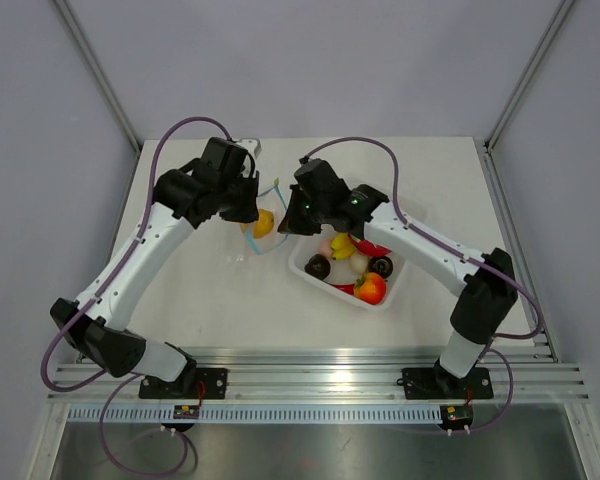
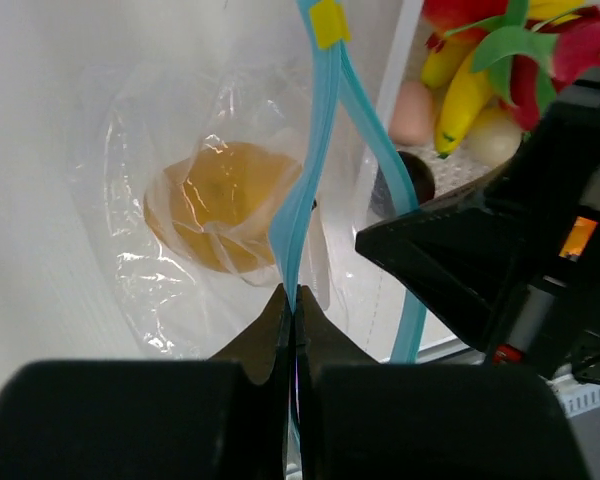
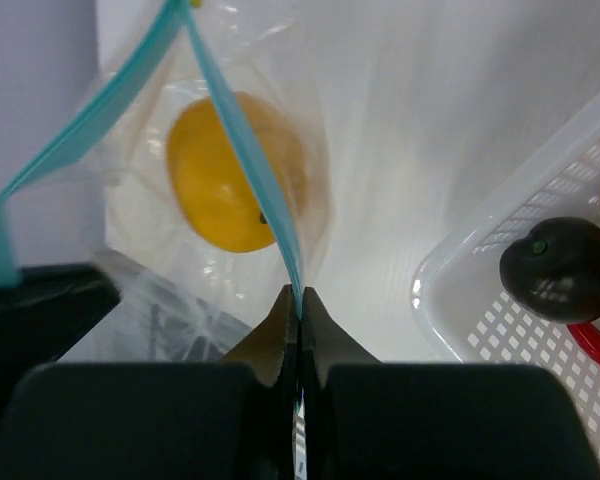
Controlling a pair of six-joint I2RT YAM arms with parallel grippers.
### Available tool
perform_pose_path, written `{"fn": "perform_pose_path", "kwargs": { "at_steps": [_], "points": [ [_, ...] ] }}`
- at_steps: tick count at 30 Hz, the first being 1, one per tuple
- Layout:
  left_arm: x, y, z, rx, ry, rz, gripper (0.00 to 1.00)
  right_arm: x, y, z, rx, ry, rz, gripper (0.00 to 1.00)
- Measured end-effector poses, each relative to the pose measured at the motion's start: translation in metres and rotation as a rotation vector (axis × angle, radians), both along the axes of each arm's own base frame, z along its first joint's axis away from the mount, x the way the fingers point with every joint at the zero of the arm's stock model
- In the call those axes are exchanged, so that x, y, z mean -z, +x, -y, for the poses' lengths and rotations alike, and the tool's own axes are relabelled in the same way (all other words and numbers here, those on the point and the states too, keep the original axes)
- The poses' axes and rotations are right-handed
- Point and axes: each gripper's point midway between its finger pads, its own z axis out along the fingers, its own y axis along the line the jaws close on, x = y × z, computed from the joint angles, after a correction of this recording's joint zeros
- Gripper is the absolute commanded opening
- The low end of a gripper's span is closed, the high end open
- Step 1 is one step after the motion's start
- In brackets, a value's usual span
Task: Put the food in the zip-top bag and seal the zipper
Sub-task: Adjust the zipper food storage bag at the center of the board.
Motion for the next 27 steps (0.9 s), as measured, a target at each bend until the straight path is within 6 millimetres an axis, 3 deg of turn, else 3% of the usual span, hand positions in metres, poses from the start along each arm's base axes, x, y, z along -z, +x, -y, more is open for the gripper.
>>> {"fn": "perform_pose_path", "kwargs": {
  "at_steps": [3,5,9,12,15,20,22,23,27],
  "points": [
    [-0.002,0.004,0.000,-0.003,-0.048,0.027,0.00,-0.027,0.001,0.006,0.022,0.055,0.072,0.00],
    [0.020,0.005,-0.002,-0.014,-0.048,-0.010,0.00,-0.026,0.000,0.013,0.040,0.051,0.092,0.00],
    [0.092,-0.003,-0.008,-0.032,0.017,-0.185,0.00,0.022,-0.003,0.022,0.054,-0.047,0.026,0.00],
    [0.114,-0.005,-0.008,-0.033,0.051,-0.258,0.00,0.050,-0.004,0.027,0.051,-0.117,-0.019,0.00],
    [0.091,0.002,-0.005,-0.032,0.037,-0.229,0.00,0.039,-0.002,0.028,0.041,-0.135,-0.001,0.00],
    [0.017,0.022,0.000,-0.030,-0.058,-0.012,0.00,-0.013,0.015,0.016,0.037,-0.054,0.116,0.00],
    [0.008,0.019,-0.005,-0.041,-0.063,0.015,0.00,-0.021,0.016,0.015,0.034,-0.041,0.132,0.00],
    [0.008,0.019,-0.008,-0.048,-0.062,0.019,0.00,-0.021,0.016,0.014,0.033,-0.039,0.135,0.09],
    [0.041,0.017,-0.017,-0.073,-0.014,-0.037,0.00,-0.010,0.017,0.014,0.033,-0.059,0.116,0.70]
  ]
}}
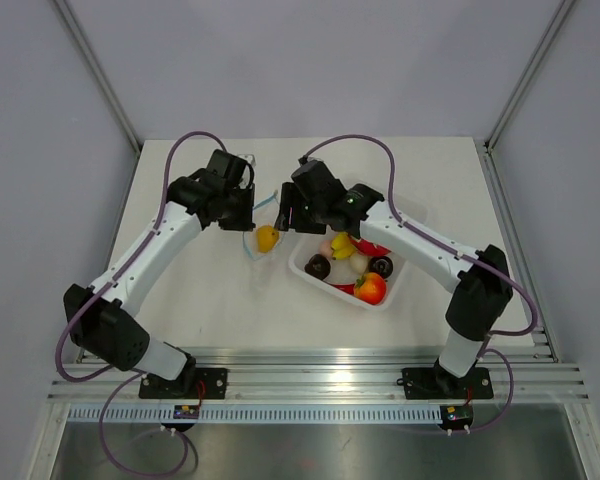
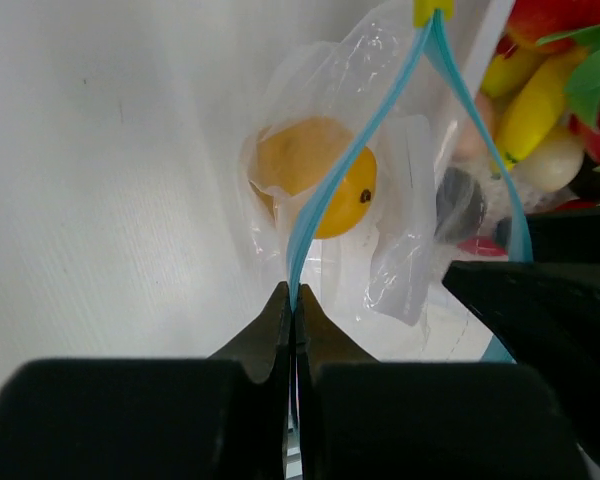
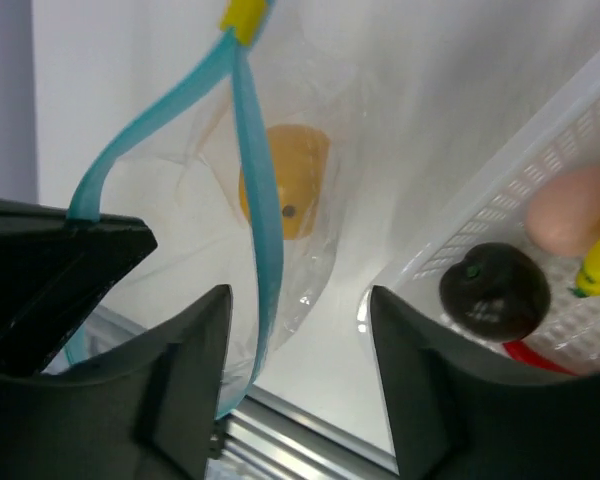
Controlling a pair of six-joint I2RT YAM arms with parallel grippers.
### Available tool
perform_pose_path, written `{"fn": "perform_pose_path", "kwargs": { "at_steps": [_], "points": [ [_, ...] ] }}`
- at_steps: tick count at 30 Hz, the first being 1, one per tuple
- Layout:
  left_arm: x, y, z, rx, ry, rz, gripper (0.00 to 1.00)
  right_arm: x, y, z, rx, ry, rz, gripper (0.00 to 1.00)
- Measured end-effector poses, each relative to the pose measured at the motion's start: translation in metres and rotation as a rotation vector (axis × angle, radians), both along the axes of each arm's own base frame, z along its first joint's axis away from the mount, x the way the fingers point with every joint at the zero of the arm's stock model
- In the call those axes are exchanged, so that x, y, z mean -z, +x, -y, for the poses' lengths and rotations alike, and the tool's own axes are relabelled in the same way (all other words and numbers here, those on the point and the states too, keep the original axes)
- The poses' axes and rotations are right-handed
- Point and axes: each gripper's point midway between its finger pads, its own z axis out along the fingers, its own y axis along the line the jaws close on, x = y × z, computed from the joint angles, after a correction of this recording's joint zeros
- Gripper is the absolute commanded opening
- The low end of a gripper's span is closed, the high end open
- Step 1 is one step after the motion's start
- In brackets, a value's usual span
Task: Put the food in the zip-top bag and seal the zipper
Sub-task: Adjust the zipper food storage bag at the center of the board.
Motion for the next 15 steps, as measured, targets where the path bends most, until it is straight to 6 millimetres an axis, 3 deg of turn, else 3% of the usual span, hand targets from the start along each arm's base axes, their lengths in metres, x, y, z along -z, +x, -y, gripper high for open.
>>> {"fn": "perform_pose_path", "kwargs": {
  "at_steps": [4,9,13,15],
  "points": [
    [0.031,-0.005,-0.003,-0.001,0.036,-0.076,0.00,0.007,-0.001,0.004,-0.005,-0.033,-0.004,0.76],
    [0.032,-0.002,0.001,0.006,0.021,-0.066,0.00,-0.003,-0.005,0.027,0.031,-0.078,0.034,0.78],
    [0.030,0.001,0.005,0.014,0.002,-0.053,0.00,-0.023,-0.019,0.069,0.105,-0.110,0.094,0.81],
    [0.031,0.001,0.006,0.016,-0.001,-0.053,0.00,-0.029,-0.030,0.100,0.155,-0.133,0.107,0.83]
  ]
}}
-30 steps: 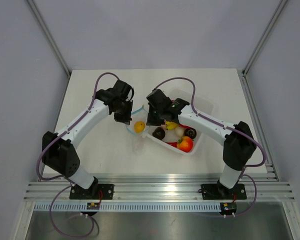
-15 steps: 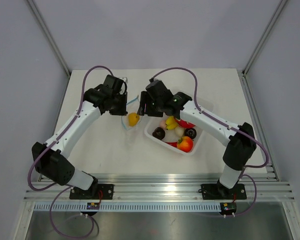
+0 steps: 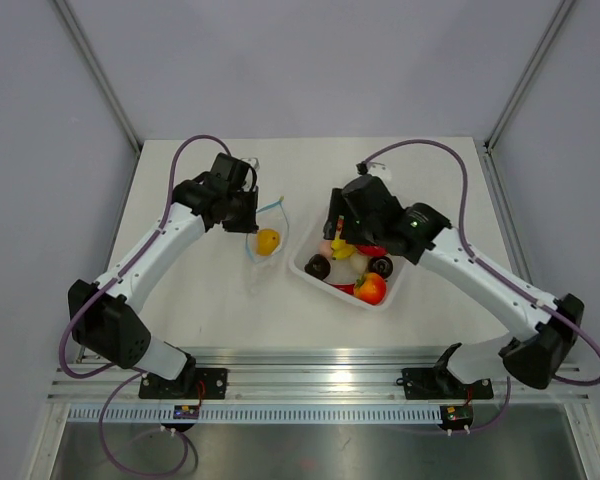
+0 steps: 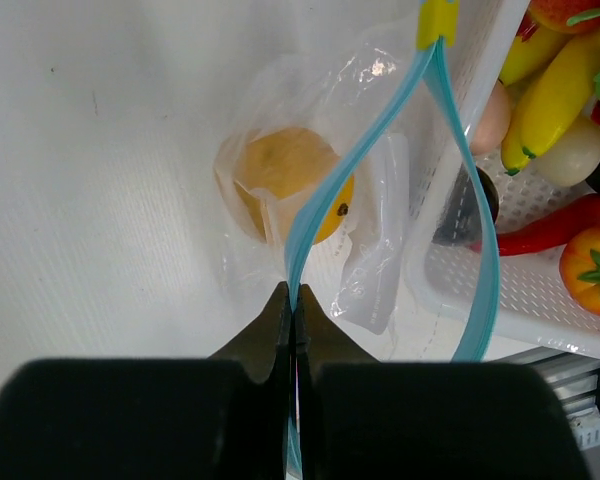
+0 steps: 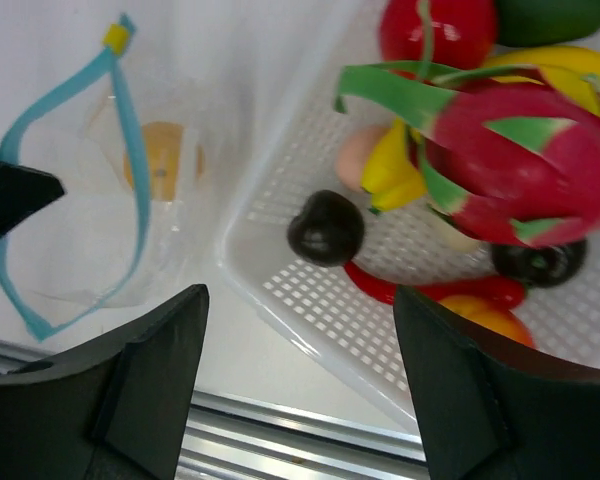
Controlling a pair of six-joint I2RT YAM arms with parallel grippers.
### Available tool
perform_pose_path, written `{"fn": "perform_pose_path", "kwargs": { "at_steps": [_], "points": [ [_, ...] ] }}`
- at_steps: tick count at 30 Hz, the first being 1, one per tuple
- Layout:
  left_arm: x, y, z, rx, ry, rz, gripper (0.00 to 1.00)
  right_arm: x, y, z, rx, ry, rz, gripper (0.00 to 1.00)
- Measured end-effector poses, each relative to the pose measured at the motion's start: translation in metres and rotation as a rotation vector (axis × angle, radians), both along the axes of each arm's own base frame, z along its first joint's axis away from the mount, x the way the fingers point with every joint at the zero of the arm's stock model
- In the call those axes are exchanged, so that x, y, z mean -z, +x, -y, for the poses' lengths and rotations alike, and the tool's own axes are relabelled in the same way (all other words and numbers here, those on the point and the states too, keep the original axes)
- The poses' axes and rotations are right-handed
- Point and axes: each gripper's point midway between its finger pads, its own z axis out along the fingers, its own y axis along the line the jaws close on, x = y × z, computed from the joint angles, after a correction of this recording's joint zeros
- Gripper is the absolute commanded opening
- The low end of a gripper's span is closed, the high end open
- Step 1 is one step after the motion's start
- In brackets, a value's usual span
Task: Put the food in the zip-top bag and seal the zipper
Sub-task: Adjust the zipper food storage bag at the center of the board, then pick up the fake vegetable from the bin.
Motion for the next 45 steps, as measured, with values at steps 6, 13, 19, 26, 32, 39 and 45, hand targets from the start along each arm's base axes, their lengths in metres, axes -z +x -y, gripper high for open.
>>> {"fn": "perform_pose_path", "kwargs": {
  "at_steps": [6,13,19,26,32,39,45],
  "points": [
    [-0.001,0.001,0.003,0.007,-0.014,0.004,0.00,0.025,-0.034,0.076,0.134,-0.090,-0.060,0.90],
    [-0.003,0.000,0.008,0.020,-0.038,0.002,0.00,0.082,-0.069,0.100,0.135,-0.205,-0.223,0.89],
    [-0.003,0.000,0.008,0.022,-0.039,0.000,0.00,0.111,-0.077,0.097,0.114,-0.236,-0.303,0.89],
    [-0.002,-0.001,0.008,0.026,-0.036,-0.003,0.00,0.137,-0.079,0.086,0.089,-0.219,-0.349,0.87],
    [-0.002,-0.001,0.008,0.028,-0.038,-0.005,0.00,0.154,-0.075,0.078,0.083,-0.229,-0.378,0.87],
    [0.000,-0.004,0.007,0.034,-0.030,-0.016,0.00,0.162,-0.071,0.077,0.092,-0.242,-0.384,0.65],
    [0.002,-0.007,0.007,0.038,-0.031,-0.027,0.00,0.155,-0.071,0.081,0.104,-0.252,-0.374,0.45]
  ]
}}
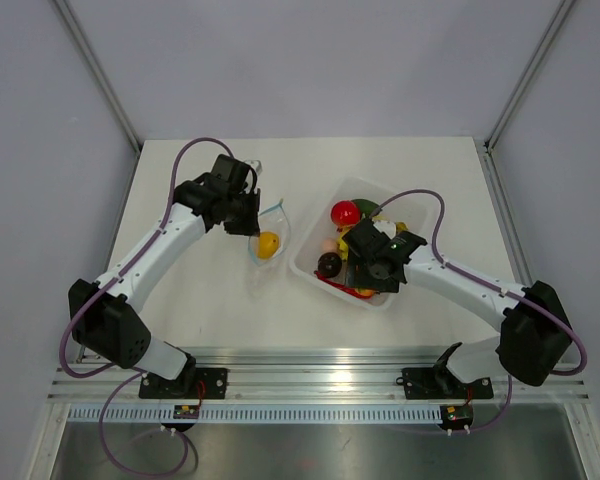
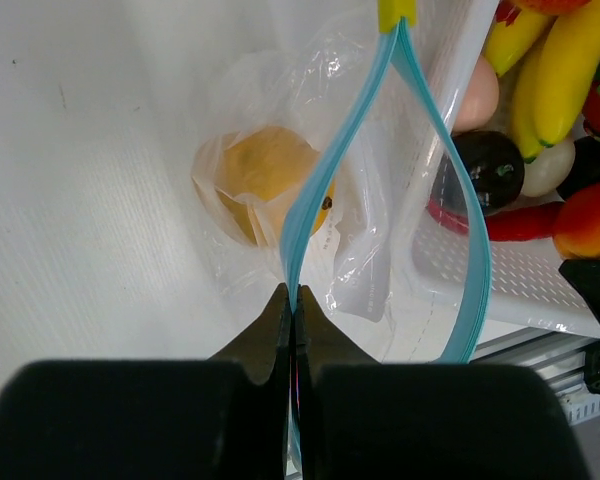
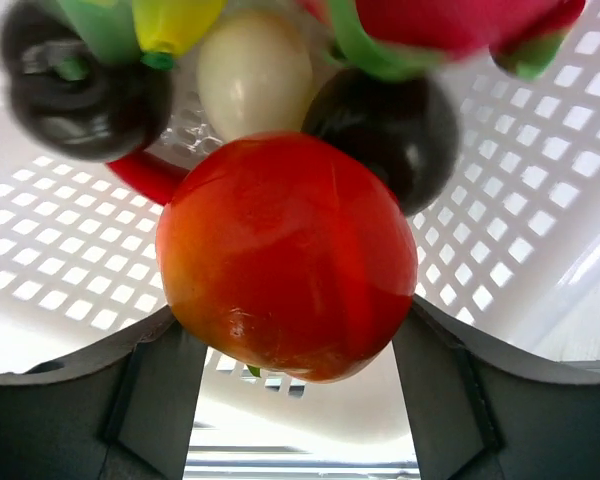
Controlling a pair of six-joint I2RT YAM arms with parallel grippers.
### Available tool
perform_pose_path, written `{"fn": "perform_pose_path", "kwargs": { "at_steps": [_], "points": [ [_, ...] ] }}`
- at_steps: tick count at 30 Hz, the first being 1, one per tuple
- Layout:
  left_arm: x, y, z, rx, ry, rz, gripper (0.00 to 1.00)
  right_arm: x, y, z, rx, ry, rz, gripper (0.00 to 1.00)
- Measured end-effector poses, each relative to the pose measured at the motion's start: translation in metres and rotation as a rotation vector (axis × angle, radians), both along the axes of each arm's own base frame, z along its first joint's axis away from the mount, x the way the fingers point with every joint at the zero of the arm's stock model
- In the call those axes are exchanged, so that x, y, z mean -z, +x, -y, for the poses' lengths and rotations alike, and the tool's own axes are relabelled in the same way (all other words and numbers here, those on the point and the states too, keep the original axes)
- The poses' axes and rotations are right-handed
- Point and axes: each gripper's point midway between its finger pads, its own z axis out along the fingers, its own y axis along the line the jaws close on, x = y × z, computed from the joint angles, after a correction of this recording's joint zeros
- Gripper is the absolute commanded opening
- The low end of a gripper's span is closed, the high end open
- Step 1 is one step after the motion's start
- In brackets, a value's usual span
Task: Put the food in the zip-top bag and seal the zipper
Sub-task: Pick up the fake vegetable from the bin, then place the fake vegetable in the zipper food storage bag.
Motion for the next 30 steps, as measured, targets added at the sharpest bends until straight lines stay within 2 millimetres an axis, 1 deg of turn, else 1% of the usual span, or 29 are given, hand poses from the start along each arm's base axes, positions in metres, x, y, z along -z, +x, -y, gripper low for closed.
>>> {"fn": "perform_pose_path", "kwargs": {
  "at_steps": [3,8,11,16,22,26,30],
  "points": [
    [0.002,-0.002,0.000,0.004,-0.002,-0.011,0.00,-0.015,0.001,0.001,0.002,0.012,0.026,0.44],
    [0.004,-0.005,0.003,0.015,-0.016,-0.022,0.00,-0.054,0.008,-0.005,-0.008,0.085,0.107,0.44],
    [0.007,-0.007,0.006,0.025,-0.026,-0.032,0.00,-0.073,0.012,-0.009,-0.015,0.120,0.148,0.44],
    [0.005,-0.008,0.013,0.041,-0.052,-0.029,0.00,-0.088,0.019,-0.016,-0.031,0.143,0.179,0.44],
    [0.004,-0.009,0.017,0.051,-0.065,-0.030,0.00,-0.105,0.027,-0.026,-0.055,0.174,0.212,0.44],
    [0.004,-0.009,0.017,0.052,-0.066,-0.030,0.00,-0.120,0.032,-0.044,-0.098,0.205,0.231,0.44],
    [0.004,-0.009,0.017,0.052,-0.066,-0.030,0.00,-0.136,0.042,-0.076,-0.160,0.253,0.262,0.44]
  ]
}}
